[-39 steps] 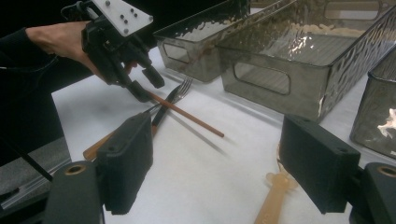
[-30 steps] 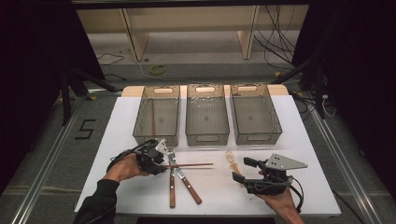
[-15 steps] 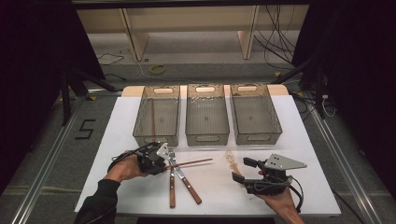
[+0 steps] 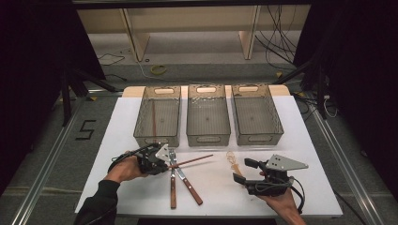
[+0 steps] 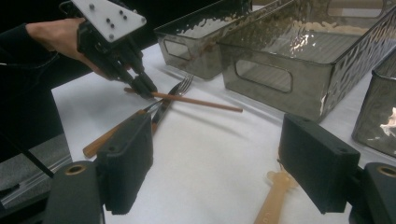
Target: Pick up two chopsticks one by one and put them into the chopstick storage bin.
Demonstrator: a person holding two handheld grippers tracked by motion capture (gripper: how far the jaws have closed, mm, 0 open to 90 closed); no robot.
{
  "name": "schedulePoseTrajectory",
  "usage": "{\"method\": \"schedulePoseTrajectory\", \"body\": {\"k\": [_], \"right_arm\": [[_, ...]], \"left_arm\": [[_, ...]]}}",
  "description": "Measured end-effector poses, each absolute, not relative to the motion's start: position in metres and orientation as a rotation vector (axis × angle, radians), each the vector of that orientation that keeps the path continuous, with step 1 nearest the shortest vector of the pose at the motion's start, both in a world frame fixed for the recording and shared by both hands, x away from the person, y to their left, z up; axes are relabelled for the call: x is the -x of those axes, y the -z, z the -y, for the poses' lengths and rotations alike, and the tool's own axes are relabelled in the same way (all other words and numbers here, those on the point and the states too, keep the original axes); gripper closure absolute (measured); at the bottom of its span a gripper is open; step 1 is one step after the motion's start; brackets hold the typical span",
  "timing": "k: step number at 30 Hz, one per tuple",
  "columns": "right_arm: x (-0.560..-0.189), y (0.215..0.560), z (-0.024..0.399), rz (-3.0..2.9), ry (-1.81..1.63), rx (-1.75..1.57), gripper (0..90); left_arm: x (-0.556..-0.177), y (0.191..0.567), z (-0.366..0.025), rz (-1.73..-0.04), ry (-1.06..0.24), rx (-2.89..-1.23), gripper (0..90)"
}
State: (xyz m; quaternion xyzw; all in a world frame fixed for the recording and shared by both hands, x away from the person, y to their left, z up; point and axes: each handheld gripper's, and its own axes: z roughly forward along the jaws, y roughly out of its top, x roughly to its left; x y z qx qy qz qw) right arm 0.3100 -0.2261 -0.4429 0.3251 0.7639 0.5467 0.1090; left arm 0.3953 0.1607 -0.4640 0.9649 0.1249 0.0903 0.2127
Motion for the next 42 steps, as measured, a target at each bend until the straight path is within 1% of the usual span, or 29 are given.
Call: {"method": "schedulePoseTrajectory", "body": {"k": [2, 6, 11, 13, 16, 23, 27, 35, 42], "right_arm": [[-0.310, 0.443, 0.226, -2.248, -1.607, -0.954, 27.0], [-0.310, 0.443, 0.225, -2.251, -1.604, -0.953, 26.9], [-0.310, 0.443, 0.225, -2.248, -1.604, -0.950, 26.9], [-0.310, 0.443, 0.225, -2.249, -1.605, -0.950, 26.9], [-0.310, 0.444, 0.225, -2.253, -1.598, -0.949, 26.9], [-0.310, 0.444, 0.224, -2.253, -1.595, -0.954, 26.9], [-0.309, 0.443, 0.224, -2.246, -1.599, -0.952, 26.9], [-0.310, 0.445, 0.224, -2.255, -1.590, -0.960, 26.9], [-0.310, 0.445, 0.225, -2.251, -1.593, -0.962, 26.9]], "left_arm": [[-0.395, 0.457, -0.162, -0.355, -0.283, -2.657, 83.6], [-0.394, 0.443, -0.164, -0.400, -0.297, -2.562, 83.6], [-0.396, 0.439, -0.166, -0.443, -0.301, -2.503, 83.6], [-0.398, 0.438, -0.167, -0.481, -0.295, -2.476, 83.6], [-0.400, 0.433, -0.170, -0.550, -0.332, -2.413, 83.6], [-0.406, 0.418, -0.183, -0.740, -0.385, -2.225, 83.6], [-0.410, 0.416, -0.191, -0.803, -0.397, -2.163, 83.6], [-0.420, 0.405, -0.199, -0.890, -0.443, -2.083, 83.6], [-0.439, 0.397, -0.205, -0.943, -0.450, -2.040, 83.7]]}}
